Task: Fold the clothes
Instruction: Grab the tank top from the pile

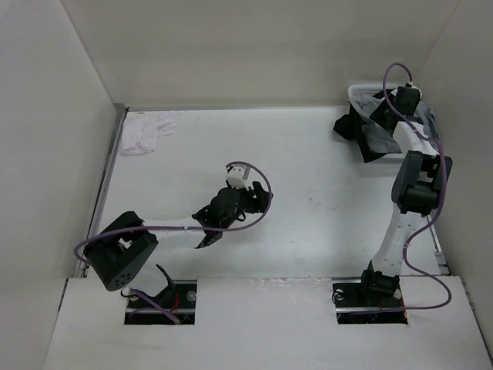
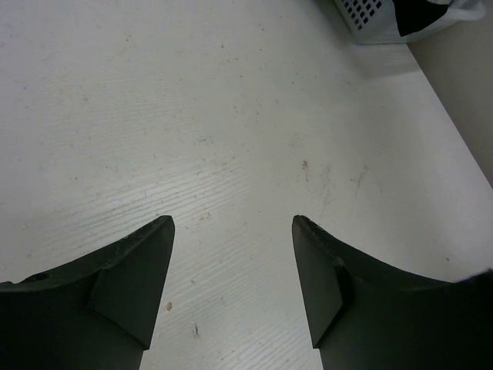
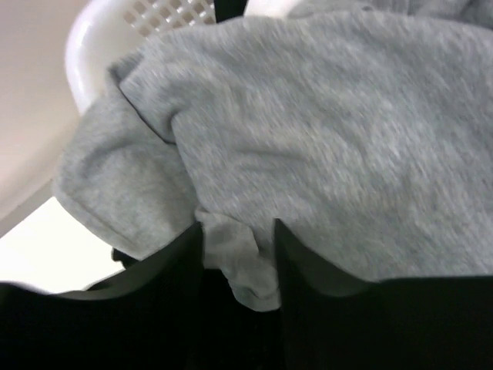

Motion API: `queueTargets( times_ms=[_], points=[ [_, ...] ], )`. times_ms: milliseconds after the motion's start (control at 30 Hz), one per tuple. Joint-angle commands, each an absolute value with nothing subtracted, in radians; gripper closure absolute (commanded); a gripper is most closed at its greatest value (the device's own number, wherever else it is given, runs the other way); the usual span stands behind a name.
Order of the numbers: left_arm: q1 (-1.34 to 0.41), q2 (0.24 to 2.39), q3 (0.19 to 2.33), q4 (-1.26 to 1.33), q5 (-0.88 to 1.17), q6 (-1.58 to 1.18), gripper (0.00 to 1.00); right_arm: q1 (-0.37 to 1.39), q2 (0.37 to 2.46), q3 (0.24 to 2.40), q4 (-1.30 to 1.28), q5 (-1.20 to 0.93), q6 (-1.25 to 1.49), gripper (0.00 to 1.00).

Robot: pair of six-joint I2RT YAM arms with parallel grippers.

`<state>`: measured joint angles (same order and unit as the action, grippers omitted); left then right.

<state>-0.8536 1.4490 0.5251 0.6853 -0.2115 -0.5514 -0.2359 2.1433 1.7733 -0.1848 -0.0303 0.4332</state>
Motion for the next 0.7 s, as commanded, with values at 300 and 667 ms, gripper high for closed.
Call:
queueTargets(
  times_ms=[300, 667],
  points=[
    [-0.841, 1.454, 0.523, 0.752, -0.178, -0.572, 0.38, -0.229, 2.094, 1.735, -0.097, -0.1, 0.468, 0.47],
    [-0.841, 1.474, 0.529, 0.755, -0.16, -0.581, 0.39, -0.235, 2.122, 1.704, -0.088, -0.19, 0.551, 0.73]
  ],
)
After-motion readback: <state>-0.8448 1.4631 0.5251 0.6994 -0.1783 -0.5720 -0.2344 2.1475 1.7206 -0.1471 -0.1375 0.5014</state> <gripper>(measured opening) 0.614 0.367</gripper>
